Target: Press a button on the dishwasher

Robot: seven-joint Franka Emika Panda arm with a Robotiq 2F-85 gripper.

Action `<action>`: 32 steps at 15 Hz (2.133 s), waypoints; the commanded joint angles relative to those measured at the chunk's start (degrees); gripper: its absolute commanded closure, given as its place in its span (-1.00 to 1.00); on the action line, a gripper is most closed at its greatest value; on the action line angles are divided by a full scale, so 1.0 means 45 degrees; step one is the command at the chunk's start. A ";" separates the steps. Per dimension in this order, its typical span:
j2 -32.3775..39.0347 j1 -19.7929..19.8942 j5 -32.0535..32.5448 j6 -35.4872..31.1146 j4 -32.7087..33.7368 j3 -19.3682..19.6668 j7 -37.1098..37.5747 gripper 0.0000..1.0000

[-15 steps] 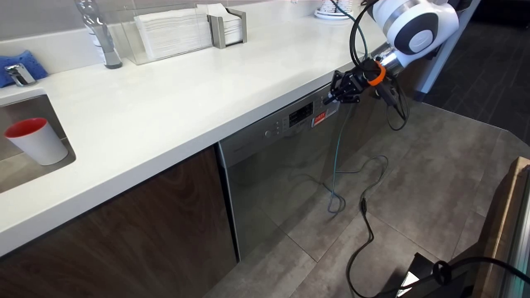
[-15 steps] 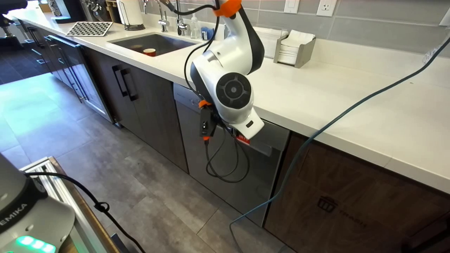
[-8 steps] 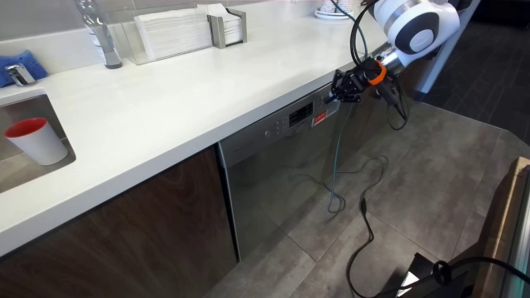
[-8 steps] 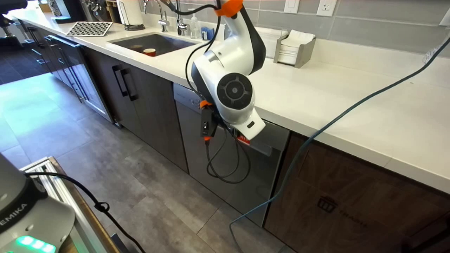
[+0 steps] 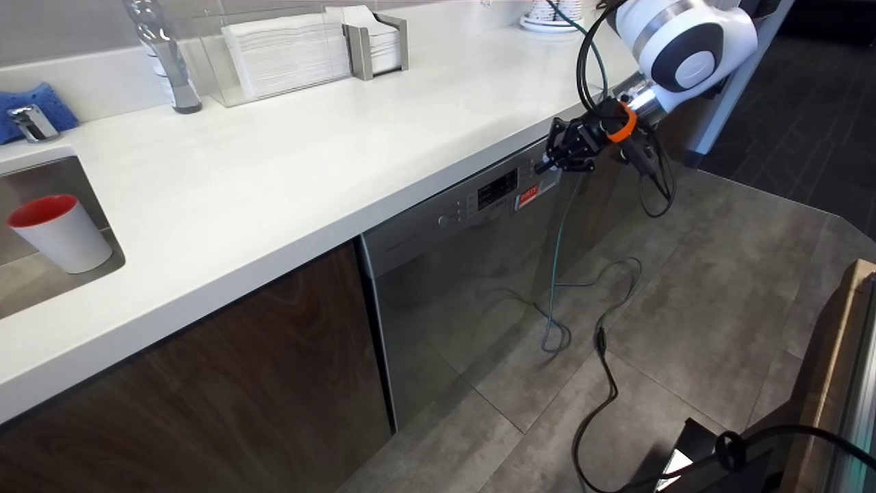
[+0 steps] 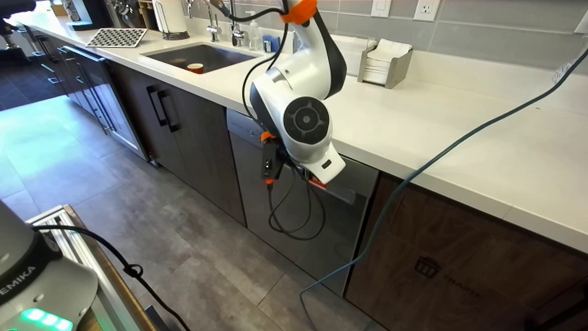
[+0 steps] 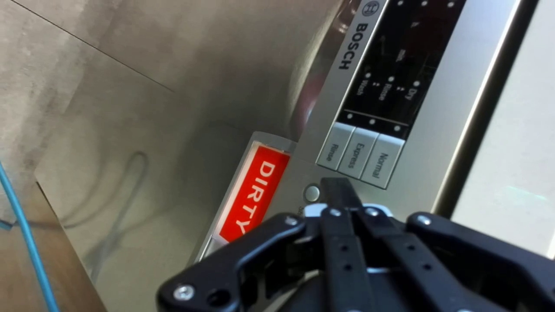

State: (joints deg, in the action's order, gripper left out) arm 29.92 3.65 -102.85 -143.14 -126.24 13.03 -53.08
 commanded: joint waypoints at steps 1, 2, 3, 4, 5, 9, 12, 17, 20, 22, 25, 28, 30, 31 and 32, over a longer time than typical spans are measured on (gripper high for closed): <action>0.0310 0.0262 -0.0044 0.0184 0.0392 -0.0157 0.0246 1.00; 0.0331 0.0258 -0.0127 0.0135 0.0438 -0.0152 0.0193 1.00; 0.0336 0.0264 -0.0183 0.0114 0.0471 -0.0150 0.0149 1.00; 0.0345 0.0279 -0.0238 0.0120 0.0518 -0.0155 0.0118 1.00; 0.0373 0.0295 -0.0255 0.0126 0.0567 -0.0159 0.0113 1.00; 0.0556 0.0290 -0.0294 0.0145 0.0687 -0.0217 0.0163 1.00; 0.0576 0.0337 -0.0418 0.0206 0.0719 -0.0228 0.0133 1.00; 0.0490 0.0564 -0.0852 0.0713 0.0661 -0.0247 0.0083 1.00; 0.0541 0.0592 -0.1383 0.0961 0.0633 -0.0226 -0.0094 1.00; 0.0597 0.0528 -0.1643 0.0976 0.0646 -0.0214 -0.0146 1.00; 0.0719 0.0338 -0.2093 0.0813 0.0681 -0.0251 -0.0183 1.00; 0.0777 0.0196 -0.2647 0.0719 0.0697 -0.0272 -0.0281 1.00; 0.0718 0.0125 -0.3061 0.0709 0.0644 -0.0237 -0.0534 1.00; 0.0695 0.0081 -0.3342 0.0680 0.0627 -0.0214 -0.0716 1.00; 0.0693 0.0041 -0.3544 0.0725 0.0601 -0.0208 -0.0877 1.00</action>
State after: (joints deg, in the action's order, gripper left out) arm 30.97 4.83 -113.42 -139.79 -126.98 12.68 -54.55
